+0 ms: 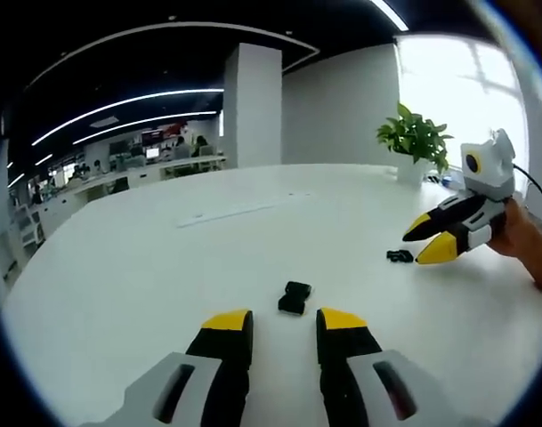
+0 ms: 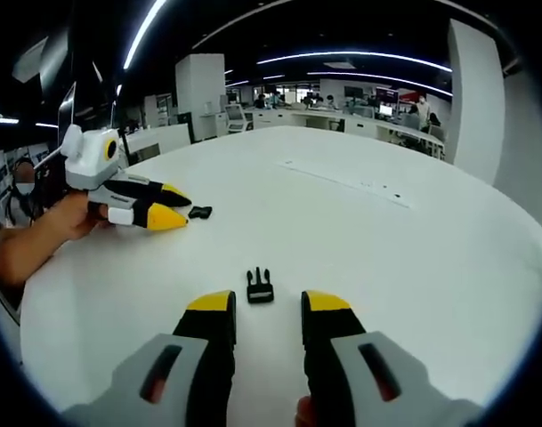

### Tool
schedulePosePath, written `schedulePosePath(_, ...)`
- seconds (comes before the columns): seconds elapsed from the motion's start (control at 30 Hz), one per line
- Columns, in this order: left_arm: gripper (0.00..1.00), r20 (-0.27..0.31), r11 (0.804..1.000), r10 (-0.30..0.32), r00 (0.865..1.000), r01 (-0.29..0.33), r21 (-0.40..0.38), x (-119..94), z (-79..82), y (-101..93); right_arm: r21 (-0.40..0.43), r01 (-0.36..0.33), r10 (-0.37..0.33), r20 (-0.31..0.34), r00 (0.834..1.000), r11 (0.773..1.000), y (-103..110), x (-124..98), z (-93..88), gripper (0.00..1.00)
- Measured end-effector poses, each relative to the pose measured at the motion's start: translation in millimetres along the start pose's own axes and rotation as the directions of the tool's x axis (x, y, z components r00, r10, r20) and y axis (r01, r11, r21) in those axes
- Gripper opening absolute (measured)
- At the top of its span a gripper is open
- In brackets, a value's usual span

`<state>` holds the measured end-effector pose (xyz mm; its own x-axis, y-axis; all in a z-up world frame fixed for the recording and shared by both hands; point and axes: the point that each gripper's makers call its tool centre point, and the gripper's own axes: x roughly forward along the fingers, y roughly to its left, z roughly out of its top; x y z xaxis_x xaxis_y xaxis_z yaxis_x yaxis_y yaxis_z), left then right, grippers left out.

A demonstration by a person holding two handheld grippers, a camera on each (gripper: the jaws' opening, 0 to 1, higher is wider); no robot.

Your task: Snap the two parts of the plastic buckle together until the buckle closes and remains connected.

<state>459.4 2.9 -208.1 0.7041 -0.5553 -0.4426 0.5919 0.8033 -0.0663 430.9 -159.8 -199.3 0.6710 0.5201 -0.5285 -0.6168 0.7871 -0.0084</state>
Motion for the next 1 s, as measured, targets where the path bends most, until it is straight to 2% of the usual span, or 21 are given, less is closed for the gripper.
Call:
schedulePosePath(0.67,0.21,0.008,0.998,-0.047,0.999,0.047,0.048,5.1,4.4,-10.4,0.005,-0.027,0.027,0.0,1.0,1.0,7.1,1.9,-1.6,0.26)
schedulePosePath(1.0,0.2,0.008,0.997,-0.049,0.999,0.049,0.058,7.0,5.3,-12.4,0.002,-0.024,0.024,0.0,1.0,1.0,6.1,4.0,-2.4,0.25)
